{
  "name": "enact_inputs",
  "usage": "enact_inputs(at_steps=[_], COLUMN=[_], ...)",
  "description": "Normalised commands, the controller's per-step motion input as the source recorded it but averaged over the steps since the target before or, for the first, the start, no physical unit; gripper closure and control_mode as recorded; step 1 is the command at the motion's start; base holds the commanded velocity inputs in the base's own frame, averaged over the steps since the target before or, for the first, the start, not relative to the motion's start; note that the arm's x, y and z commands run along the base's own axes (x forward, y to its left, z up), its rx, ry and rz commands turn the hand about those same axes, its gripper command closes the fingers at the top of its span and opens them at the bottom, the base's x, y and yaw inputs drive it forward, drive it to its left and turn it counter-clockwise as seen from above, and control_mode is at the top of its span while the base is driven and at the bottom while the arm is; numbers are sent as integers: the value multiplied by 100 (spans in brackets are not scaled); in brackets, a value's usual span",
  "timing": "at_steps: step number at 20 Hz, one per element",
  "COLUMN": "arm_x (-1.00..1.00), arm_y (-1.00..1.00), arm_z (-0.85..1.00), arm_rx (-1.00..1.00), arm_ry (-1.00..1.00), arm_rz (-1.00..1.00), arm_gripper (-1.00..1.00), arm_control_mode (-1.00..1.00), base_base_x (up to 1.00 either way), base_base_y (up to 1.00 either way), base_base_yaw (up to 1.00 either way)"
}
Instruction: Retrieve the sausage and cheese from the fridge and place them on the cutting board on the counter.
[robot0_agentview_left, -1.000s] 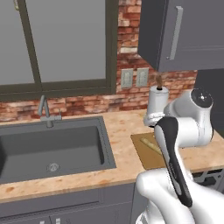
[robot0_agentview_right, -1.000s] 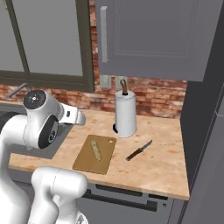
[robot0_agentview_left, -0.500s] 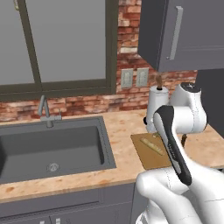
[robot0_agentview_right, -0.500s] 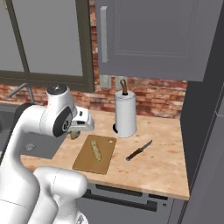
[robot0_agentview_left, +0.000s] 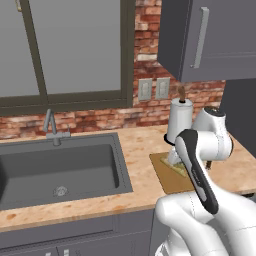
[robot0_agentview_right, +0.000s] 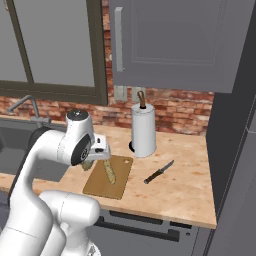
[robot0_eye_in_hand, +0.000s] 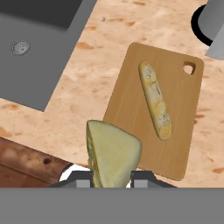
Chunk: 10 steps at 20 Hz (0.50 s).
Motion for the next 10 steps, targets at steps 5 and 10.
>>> enact_inputs(at_steps=[5,10], arm_x=[6,26], arm_y=[2,5], arm_z=[-62,-52], arm_rx=[-2,0], arm_ry=[0,2], arm_rz=[0,2], arm_gripper=[100,100], arm_control_mode=[-100,-100], base_base_x=[0,0], base_base_y=[0,0], base_base_yaw=[0,0])
